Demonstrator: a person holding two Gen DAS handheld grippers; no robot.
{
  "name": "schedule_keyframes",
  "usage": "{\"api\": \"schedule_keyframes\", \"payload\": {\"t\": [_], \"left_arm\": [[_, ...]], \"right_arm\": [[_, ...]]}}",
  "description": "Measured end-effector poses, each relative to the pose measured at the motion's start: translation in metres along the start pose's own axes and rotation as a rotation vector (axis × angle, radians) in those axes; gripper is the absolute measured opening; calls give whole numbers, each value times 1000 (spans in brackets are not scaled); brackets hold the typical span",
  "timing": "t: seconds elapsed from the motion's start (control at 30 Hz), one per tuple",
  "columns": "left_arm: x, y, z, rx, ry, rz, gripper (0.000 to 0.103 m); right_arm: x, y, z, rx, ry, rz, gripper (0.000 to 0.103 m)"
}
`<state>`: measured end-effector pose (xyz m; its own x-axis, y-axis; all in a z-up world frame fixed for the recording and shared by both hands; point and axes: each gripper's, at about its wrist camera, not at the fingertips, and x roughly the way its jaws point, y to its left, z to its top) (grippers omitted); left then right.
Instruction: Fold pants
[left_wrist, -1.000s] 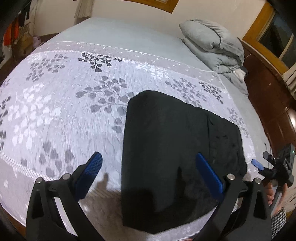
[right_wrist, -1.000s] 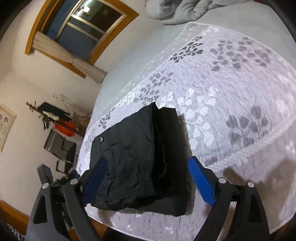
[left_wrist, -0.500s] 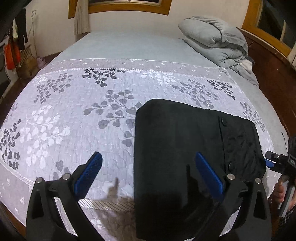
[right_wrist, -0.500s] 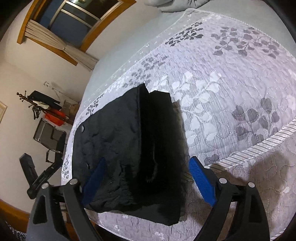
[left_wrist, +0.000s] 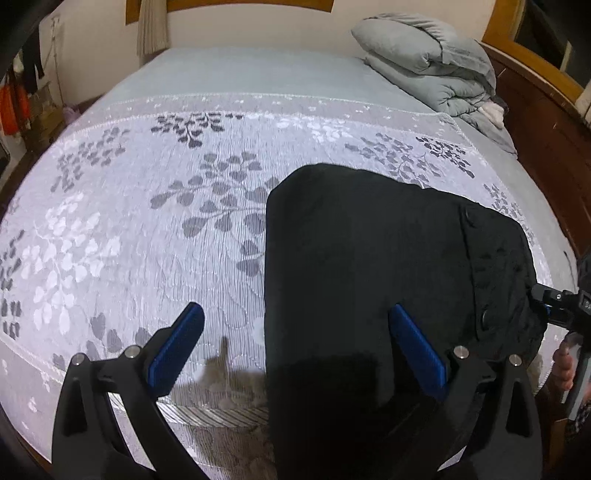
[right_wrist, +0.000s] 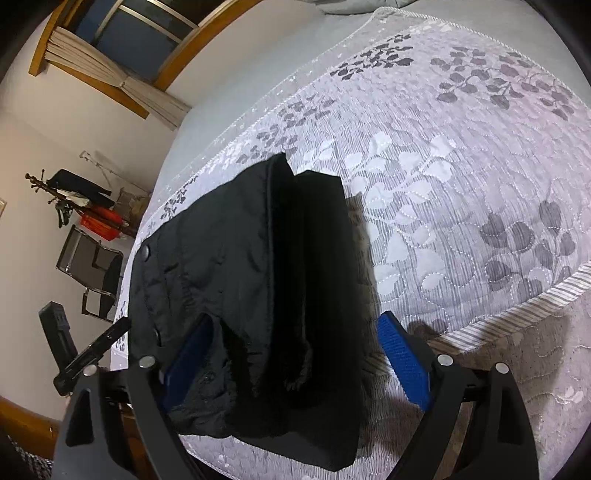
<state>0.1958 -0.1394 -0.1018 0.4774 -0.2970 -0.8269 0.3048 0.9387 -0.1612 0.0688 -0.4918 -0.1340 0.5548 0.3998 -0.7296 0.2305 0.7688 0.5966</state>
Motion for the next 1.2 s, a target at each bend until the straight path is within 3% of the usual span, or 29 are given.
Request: {"api": "schedule_keyframes", "payload": {"t": [0.2, 0.33, 0.43, 0.63, 0.83, 0.97, 1.2], "left_arm": [[-1, 29, -6, -83, 30, -95, 100], [9, 54, -13, -200, 95, -212, 100], [23, 61, -14, -245, 140, -255, 100], [50, 69, -10, -356, 245, -496, 100], [79, 66, -12, -409, 352, -610, 100], [91, 55, -11, -418, 394, -665, 100], [92, 33, -5, -352, 410, -616, 100]], "right_arm": [[1, 1, -3, 3, 1, 15, 91], [1, 0, -4, -2, -1, 20, 91], [1, -2, -4, 0, -2, 25, 91], [0, -5, -6, 5, -2, 23, 91], [-2, -5, -7, 3, -3, 37, 91], [-3, -5, -8, -5, -3, 40, 91], [-2, -8, -9, 0, 0, 47, 92]]}}
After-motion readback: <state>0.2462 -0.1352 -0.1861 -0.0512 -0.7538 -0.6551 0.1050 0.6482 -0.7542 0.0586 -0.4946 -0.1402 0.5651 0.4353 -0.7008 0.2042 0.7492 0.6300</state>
